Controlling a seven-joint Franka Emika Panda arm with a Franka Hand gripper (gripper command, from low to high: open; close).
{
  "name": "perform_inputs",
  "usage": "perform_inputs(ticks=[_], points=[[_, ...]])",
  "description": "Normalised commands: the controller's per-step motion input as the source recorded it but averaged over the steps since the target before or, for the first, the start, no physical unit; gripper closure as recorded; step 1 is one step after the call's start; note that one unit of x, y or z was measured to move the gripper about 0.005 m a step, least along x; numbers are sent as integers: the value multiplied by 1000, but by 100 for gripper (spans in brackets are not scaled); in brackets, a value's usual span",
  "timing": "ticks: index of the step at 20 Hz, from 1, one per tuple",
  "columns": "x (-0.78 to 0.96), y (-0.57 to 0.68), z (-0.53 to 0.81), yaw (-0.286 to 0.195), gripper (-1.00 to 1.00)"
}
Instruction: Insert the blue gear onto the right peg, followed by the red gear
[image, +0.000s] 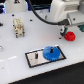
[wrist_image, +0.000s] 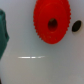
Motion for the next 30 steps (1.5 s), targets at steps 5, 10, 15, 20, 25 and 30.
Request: perform_inputs(ticks=[5,10,15,20,25,30], points=[[-109,-5,-296,0,-100],[-233,-5,-178,0,100],[-283,19,-59,0,100],[-190,0,-17,0,100],[-150,3,-5,0,100],[-147,2,36,0,100]])
